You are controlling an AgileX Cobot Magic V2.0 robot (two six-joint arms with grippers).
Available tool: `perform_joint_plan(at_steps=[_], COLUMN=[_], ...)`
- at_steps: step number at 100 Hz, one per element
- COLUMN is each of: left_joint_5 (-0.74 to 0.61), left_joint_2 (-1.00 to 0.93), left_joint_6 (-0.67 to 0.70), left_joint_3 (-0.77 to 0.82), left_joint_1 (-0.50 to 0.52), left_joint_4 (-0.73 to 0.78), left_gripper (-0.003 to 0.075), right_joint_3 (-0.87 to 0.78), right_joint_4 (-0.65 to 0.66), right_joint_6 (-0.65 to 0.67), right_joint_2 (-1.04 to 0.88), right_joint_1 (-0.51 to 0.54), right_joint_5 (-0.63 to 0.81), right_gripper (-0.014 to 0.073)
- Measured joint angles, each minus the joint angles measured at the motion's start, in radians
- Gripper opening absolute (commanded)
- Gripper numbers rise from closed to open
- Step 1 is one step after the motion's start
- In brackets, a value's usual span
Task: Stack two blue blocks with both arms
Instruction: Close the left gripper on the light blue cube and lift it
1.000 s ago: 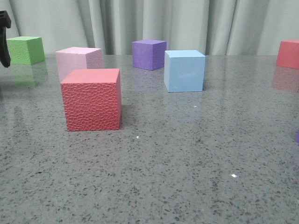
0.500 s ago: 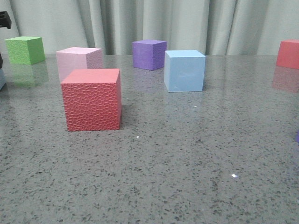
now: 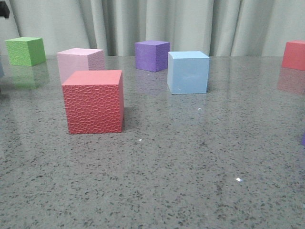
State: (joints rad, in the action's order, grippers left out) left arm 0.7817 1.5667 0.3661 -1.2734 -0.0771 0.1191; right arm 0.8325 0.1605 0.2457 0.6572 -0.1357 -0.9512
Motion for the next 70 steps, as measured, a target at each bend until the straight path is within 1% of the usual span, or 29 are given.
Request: perform_joint_plan(at_steps=[10,24,52,70], left_joint_5=[0.054,0.117,0.139,0.141], left_joint_2=[-0.014,-0.014,-0.014,0.038], left_joint_6=[-0.035,-0.056,-0.058,-0.058], left_joint_3=[-0.062,-0.165,-0.322,-0.402], left_joint_1=[-0.03,-0.102,-0.262,-0.346], left_joint_4=[0.0,-0.002,-0.017,-0.057], left_gripper=[0.0294,0.0294,0.0294,0.0294], right_joint_3=[0.0,0.0,-0.001,-0.001], right_joint_4=[0.0,0.0,0.0,0.0], right_joint_6=[0.0,0.0,0.0,0.0], right_joint_2=[0.0,0.0,0.0,0.0], right_joint_1=[0.0,0.0,0.0,0.0], right_joint_5=[0.0,0.0,0.002,0.002], right_gripper=[0.0557,0.0557,0.0557,0.0557])
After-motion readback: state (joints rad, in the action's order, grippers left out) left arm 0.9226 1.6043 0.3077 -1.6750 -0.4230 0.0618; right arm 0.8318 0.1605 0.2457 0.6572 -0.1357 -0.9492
